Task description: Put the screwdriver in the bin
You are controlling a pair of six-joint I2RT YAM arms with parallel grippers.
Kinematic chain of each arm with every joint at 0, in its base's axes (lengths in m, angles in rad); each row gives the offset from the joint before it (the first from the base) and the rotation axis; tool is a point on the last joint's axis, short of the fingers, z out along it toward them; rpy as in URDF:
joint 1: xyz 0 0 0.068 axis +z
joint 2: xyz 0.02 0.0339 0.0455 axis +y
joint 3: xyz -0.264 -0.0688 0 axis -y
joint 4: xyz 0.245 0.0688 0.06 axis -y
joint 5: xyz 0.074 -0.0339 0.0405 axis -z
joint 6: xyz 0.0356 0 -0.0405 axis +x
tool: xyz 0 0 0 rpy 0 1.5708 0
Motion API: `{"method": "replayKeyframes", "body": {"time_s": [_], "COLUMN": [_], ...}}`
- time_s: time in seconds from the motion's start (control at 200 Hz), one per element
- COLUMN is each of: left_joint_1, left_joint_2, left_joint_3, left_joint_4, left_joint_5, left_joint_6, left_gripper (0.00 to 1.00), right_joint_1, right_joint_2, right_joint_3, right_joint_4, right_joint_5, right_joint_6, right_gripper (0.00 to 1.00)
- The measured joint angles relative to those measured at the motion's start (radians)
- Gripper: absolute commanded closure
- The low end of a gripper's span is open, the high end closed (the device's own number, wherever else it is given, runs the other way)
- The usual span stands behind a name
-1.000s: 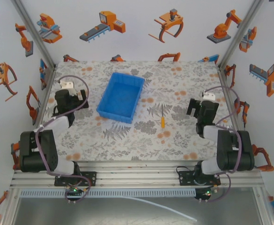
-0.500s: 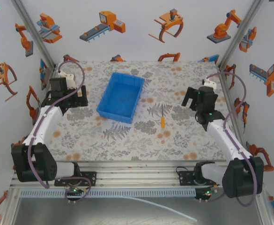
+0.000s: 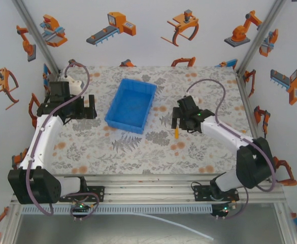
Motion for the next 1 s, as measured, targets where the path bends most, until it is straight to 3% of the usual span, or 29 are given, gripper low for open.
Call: {"method": "replayKeyframes", "body": {"time_s": [0.275,0.406,0.611,1.001], "left_joint_1": [0.000,0.000,0.000,0.000], "left_joint_2": [-0.009,-0.009,-0.009,-0.009], "left_joint_3": [0.000,0.000,0.000,0.000], "left_joint_4": [-0.025,-0.037,-0.046,-0.053], "left_joint_5": [0.014,0.037,0.072,0.088], "left_joint_6": [0.004,0.006,0.006,0.006], "left_gripper": [0.03,0.03,0.03,0.03], "right_joint_1": [0.040,0.040,0.040,0.040], "right_joint_2": [0.172,0.229,0.270,0.286], "right_joint_3": [0.052,0.079,0.085,0.085], "right_joint_4": [-0.005,-0.006,0.005,0.014], "right_joint_5": [0.005,0.002,-0.003,-0.006], "right_joint_6": [0.031,0.033,0.037,0.053], "right_gripper": [0.31,0.32,0.35,0.50]}}
